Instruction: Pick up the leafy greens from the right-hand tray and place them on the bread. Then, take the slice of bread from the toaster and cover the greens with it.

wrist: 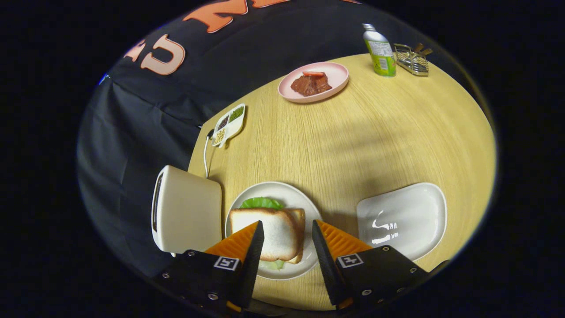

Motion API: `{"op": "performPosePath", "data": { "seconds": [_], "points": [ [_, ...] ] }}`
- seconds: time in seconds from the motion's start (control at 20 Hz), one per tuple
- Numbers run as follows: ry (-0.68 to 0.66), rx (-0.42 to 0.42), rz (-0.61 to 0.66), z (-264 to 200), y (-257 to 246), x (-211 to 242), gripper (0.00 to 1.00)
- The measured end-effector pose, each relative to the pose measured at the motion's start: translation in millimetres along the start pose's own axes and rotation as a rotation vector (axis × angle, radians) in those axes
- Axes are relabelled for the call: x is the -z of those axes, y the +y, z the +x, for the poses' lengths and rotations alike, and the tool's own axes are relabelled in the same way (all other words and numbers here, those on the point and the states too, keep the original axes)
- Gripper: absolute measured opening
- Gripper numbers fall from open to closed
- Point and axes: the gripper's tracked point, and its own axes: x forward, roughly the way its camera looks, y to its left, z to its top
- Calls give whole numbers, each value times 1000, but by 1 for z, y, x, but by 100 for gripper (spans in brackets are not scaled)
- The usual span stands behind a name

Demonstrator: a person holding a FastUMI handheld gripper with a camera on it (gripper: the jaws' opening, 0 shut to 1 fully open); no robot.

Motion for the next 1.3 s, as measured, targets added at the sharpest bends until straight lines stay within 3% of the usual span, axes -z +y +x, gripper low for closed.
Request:
{"op": "performPosePath", "data": {
  "seconds": [0.25,0.45,0.9,1.3],
  "points": [
    [-235,42,-134,-54,2,-67,85],
    [-433,64,-198,-108,13,-123,95],
    [-882,168,-370,-246,46,-225,95],
    [-1141,238,-515,-336,87,-246,95]
  ]
}}
